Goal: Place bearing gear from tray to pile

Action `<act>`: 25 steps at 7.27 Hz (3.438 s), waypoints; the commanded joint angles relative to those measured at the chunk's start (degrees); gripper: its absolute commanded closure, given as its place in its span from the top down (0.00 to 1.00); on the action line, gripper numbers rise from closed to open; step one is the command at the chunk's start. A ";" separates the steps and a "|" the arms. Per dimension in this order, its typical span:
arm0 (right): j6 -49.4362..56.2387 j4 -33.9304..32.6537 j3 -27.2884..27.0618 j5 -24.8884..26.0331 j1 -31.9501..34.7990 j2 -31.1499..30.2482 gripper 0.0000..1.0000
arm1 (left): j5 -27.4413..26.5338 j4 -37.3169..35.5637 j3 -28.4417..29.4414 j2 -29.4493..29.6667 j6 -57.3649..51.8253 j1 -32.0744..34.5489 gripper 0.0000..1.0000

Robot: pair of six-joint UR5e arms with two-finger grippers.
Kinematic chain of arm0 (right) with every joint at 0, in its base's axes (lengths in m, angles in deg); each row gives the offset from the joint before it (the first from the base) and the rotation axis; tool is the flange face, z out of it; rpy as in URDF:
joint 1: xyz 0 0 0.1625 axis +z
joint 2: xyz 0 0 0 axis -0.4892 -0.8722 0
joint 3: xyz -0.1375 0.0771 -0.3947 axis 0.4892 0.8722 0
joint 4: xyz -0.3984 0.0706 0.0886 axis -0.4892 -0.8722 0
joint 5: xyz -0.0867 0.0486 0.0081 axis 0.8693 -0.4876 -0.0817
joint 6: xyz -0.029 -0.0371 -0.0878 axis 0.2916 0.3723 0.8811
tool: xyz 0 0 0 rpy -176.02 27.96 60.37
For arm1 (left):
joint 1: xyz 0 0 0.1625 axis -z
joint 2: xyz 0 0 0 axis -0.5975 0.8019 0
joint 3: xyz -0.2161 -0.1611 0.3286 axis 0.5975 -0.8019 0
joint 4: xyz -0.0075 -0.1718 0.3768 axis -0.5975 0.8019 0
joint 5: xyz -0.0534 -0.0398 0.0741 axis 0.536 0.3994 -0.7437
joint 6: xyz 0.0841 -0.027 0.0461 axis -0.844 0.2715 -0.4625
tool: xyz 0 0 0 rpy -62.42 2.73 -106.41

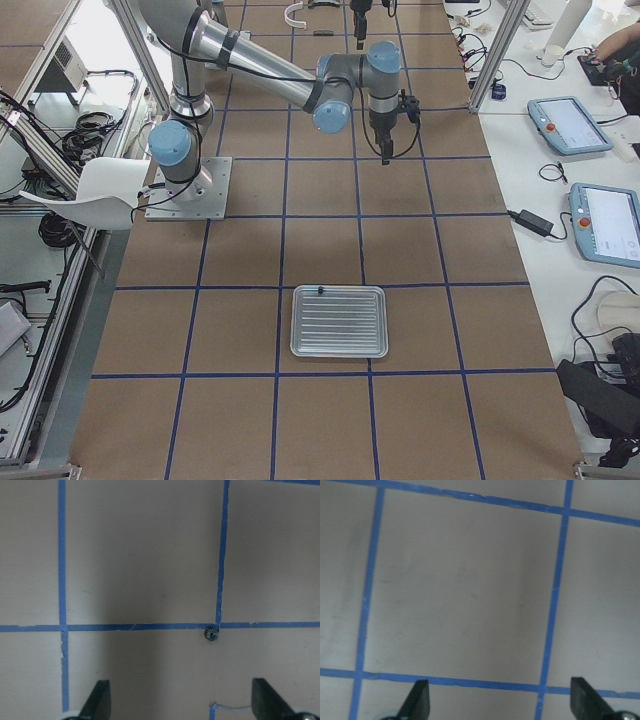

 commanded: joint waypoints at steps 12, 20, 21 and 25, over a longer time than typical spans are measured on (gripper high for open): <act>97.27 0.71 -3.65 -4.97 -37.75 10.61 0.74 | -4.47 -15.43 -4.17 14.14 8.61 9.04 0.00; 94.30 0.88 -3.74 -4.01 -37.92 10.34 0.12 | -6.13 -2.44 -6.19 0.97 -24.68 -13.76 0.00; 91.93 1.23 -3.74 -3.83 -37.92 9.99 0.11 | -6.13 -1.99 -7.50 -0.52 -30.44 -17.98 0.00; 67.48 12.89 -3.74 -4.27 -29.01 -5.36 0.11 | -6.84 -1.98 -11.36 -3.18 -50.30 -35.47 0.00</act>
